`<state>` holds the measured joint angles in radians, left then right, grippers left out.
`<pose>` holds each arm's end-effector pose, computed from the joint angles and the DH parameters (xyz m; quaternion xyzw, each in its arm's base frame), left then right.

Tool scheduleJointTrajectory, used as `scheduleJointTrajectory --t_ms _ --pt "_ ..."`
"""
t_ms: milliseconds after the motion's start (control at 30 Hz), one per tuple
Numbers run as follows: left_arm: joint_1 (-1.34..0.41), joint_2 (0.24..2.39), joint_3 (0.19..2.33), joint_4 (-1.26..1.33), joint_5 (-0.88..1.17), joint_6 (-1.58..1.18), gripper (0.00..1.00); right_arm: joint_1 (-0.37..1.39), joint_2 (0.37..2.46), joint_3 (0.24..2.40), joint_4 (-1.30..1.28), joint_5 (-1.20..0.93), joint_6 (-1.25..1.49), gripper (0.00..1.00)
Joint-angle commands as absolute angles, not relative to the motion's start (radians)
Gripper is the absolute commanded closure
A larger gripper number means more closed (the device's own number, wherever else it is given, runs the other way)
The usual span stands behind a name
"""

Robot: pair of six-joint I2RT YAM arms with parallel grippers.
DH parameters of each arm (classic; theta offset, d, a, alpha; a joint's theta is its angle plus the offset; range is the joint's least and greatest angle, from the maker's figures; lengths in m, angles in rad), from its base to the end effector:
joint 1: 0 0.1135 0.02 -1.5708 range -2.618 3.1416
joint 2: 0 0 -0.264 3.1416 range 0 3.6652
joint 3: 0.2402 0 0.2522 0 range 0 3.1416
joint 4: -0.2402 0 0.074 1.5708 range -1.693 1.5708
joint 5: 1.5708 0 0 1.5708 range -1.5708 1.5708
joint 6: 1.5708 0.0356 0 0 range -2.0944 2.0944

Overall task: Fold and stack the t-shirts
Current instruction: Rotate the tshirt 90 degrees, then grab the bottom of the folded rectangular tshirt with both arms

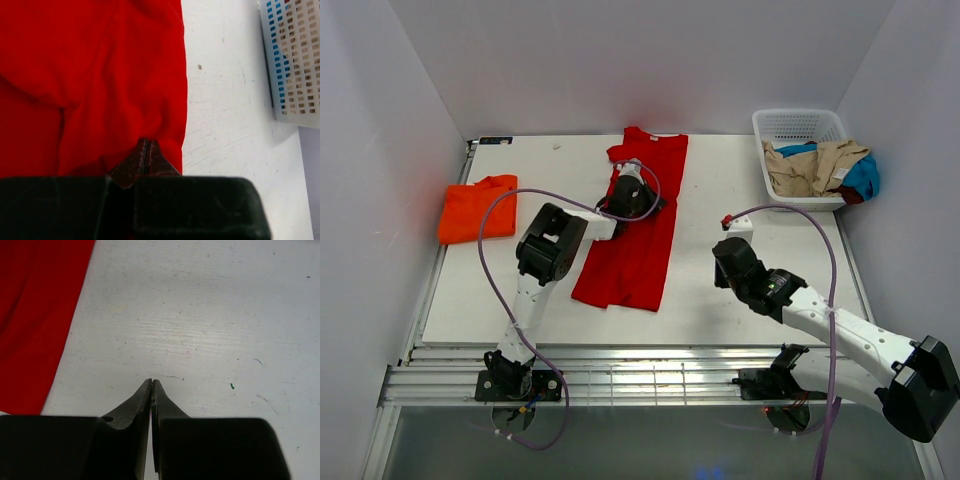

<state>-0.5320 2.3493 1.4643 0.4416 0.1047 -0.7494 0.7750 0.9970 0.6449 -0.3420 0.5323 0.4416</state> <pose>0.4340 -0.2598 0.1029 -0.0638 0.8422 -0.3544 0.4013 0.1611 0.1325 0.2401 -0.0349 0.8800 0.0386 0.4721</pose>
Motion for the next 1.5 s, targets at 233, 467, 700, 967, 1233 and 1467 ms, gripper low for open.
scheduleJointTrajectory --t_ms 233,467,700,967,1233,1467 --pt "-0.575 2.286 1.399 0.363 -0.009 -0.697 1.0 0.841 0.989 0.687 -0.284 0.552 0.442 0.92" --pt "-0.653 2.025 1.404 0.413 -0.052 -0.531 0.51 0.929 0.974 0.706 -0.285 0.575 0.448 0.81" --pt "-0.672 1.642 1.056 0.393 -0.256 -0.485 0.29 0.982 1.035 0.701 -0.193 0.531 0.428 0.69" --pt "-0.709 1.407 0.706 0.192 -0.396 -0.592 1.0 1.008 1.274 0.756 0.032 0.373 0.384 0.56" --pt "-0.796 1.356 0.58 0.046 -0.42 -0.701 0.84 1.022 1.459 0.859 0.136 0.281 0.368 0.49" --pt "-0.861 1.25 0.545 -0.127 -0.508 -0.801 0.81 1.026 1.529 0.893 0.183 0.186 0.385 0.49"
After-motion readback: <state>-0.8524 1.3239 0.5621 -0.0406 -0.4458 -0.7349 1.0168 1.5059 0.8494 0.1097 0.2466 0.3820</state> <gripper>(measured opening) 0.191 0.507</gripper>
